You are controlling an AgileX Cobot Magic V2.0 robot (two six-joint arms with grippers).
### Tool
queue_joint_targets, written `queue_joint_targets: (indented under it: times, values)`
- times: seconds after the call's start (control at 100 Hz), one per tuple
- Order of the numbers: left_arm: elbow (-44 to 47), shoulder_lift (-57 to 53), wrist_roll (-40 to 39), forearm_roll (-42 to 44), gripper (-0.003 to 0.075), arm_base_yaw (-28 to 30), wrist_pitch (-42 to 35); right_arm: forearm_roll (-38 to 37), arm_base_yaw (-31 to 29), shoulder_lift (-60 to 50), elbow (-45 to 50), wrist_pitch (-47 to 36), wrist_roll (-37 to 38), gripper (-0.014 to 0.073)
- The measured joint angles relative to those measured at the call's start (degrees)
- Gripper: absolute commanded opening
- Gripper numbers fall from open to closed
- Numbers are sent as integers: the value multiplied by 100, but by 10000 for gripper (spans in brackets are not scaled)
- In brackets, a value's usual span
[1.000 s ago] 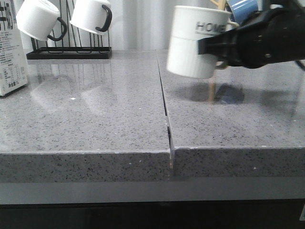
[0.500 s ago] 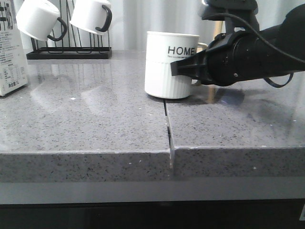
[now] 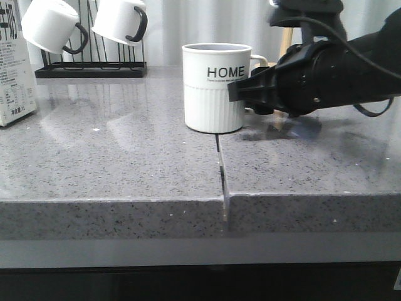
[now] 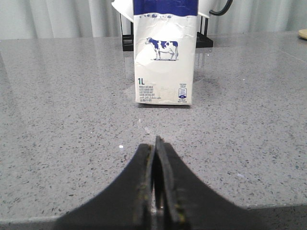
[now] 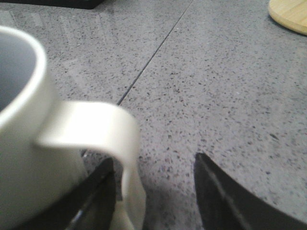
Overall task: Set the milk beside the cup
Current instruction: 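Carry the mug toward the table center and set it down, then open the right gripper and withdraw it from the mug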
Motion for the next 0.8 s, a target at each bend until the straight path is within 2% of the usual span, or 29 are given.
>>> queue_joint_targets:
  times: [0.2, 0.29, 0.38, 0.55, 0.8]
  values:
    - [0, 0, 0, 0, -21, 0, 0, -10, 0, -692, 499, 0, 0, 395]
    - [0, 0, 0, 0, -21, 0, 0, -42, 0, -1154, 792, 4, 0, 361]
    - [0, 0, 0, 0, -21, 0, 0, -75, 0, -1735, 1119, 118, 0, 232]
    - [0, 0, 0, 0, -21, 0, 0, -101, 0, -3049, 1674, 841, 0, -74]
    - [0, 0, 0, 0, -21, 0, 0, -123, 0, -5129, 2069, 2164, 0, -68]
